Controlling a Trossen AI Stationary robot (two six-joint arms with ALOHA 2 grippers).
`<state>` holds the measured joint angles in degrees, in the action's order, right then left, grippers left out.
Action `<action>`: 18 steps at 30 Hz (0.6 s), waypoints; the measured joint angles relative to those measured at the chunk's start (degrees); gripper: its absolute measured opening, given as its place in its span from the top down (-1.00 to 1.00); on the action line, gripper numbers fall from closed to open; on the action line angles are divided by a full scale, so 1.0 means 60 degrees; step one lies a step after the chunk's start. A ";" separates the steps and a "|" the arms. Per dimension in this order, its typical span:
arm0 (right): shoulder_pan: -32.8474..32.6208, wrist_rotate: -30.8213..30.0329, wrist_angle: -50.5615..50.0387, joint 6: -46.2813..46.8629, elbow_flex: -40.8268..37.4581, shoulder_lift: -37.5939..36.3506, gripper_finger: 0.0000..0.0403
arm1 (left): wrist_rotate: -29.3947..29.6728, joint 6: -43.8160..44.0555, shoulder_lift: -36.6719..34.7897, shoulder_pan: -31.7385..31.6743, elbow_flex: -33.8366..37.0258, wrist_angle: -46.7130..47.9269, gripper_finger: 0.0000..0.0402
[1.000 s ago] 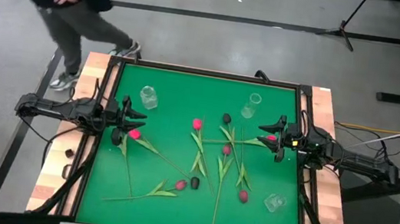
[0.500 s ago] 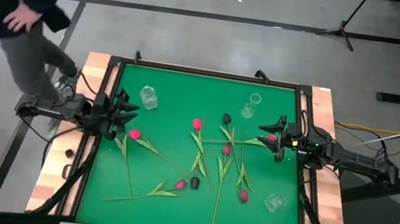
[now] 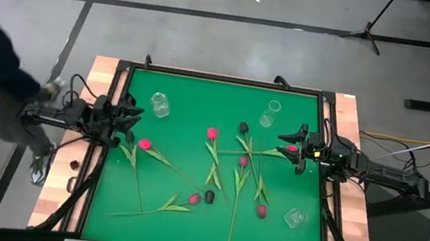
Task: Sort flowers into vase by color
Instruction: Put the left pink flower into the top right transparent vase
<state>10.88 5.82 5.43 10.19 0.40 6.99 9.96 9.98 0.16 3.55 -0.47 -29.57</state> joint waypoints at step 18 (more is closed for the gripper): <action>0.0003 -0.0467 0.0775 0.0107 0.0004 -0.0005 -0.10 | 0.1487 0.2533 0.0952 0.0000 -0.0375 0.1700 0.37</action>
<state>10.90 3.02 10.08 10.83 0.43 6.96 18.88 25.18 5.87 3.55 -2.72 -19.37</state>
